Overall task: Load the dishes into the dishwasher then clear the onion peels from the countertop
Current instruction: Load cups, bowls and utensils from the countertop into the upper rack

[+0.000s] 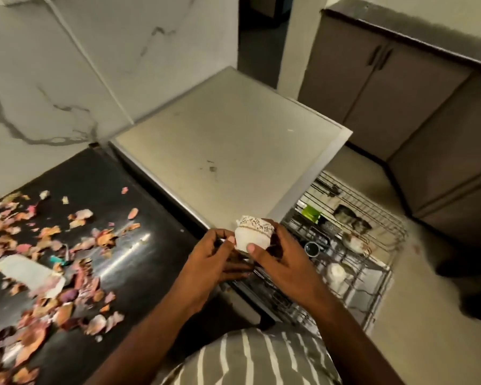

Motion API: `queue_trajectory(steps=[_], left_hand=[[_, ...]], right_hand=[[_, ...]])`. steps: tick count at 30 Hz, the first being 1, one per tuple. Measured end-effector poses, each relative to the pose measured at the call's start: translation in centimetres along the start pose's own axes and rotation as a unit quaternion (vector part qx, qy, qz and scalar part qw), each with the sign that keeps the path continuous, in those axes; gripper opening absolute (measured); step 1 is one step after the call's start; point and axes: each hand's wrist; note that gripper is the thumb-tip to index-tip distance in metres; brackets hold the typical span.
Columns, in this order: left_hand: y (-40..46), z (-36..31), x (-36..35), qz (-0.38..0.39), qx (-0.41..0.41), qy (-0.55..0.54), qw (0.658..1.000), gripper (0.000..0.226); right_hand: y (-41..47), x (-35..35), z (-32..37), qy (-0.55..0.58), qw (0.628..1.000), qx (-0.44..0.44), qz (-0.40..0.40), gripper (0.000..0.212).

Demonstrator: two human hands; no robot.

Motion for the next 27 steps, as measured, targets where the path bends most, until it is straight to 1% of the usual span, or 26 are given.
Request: queue_trajectory(steps=[4, 6, 9, 12, 14, 16, 17, 19, 22, 24, 26, 27], left_hand=[[1.9, 0.3, -2.5, 0.016, 0.025, 0.079, 0.996, 0.011], [2.7, 0.6, -3.8, 0.037, 0.034, 0.126, 0.991, 0.009], [3.5, 1.5, -5.6, 0.09, 0.019, 0.234, 0.968, 0.008], [4.3, 2.1, -6.9, 0.146, -0.005, 0.377, 0.915, 0.003], [4.8, 2.0, -7.5, 0.16, -0.006, 0.442, 0.883, 0.004], [5.4, 1.9, -7.7, 0.146, -0.008, 0.515, 0.845, 0.012], [5.8, 1.8, -7.6, 0.133, -0.012, 0.559, 0.818, 0.018], [6.9, 1.9, -7.3, 0.104, -0.006, 0.63, 0.77, 0.035], [8.9, 1.9, -6.6, 0.059, 0.034, 0.71, 0.701, 0.063], [10.2, 2.1, -6.0, 0.046, 0.087, 0.751, 0.653, 0.079], [11.2, 2.6, -5.6, 0.066, 0.147, 0.775, 0.611, 0.092], [11.5, 2.7, -5.6, 0.082, 0.171, 0.78, 0.596, 0.096]], right_hand=[[-1.5, 2.6, -1.7, 0.062, 0.996, -0.033, -0.047, 0.047], [-1.9, 3.9, -2.7, 0.087, 0.993, -0.042, -0.075, 0.048], [-1.8, 6.0, -4.0, 0.126, 0.985, -0.064, -0.095, 0.051], [-1.6, 8.4, -5.4, 0.128, 0.985, -0.087, -0.08, 0.046], [-1.3, 10.2, -6.4, 0.136, 0.982, -0.098, -0.087, 0.038], [-0.9, 12.1, -7.0, 0.123, 0.978, -0.121, -0.118, 0.039], [-0.7, 13.2, -7.4, 0.101, 0.976, -0.136, -0.137, 0.041], [0.1, 15.3, -8.2, 0.016, 0.973, -0.16, -0.163, 0.047], [1.7, 18.3, -10.5, -0.09, 0.963, -0.177, -0.181, 0.051], [3.0, 19.5, -11.8, -0.146, 0.955, -0.189, -0.174, 0.052], [4.5, 20.3, -13.3, -0.206, 0.946, -0.196, -0.158, 0.053], [5.3, 20.5, -14.0, -0.225, 0.942, -0.196, -0.152, 0.051]])
Point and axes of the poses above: each hand's wrist, its own y-axis towards the middle knuckle, its own x-axis out of the back of the hand, z = x × y, and after that the axes turned 10 degrees about z, right-handed
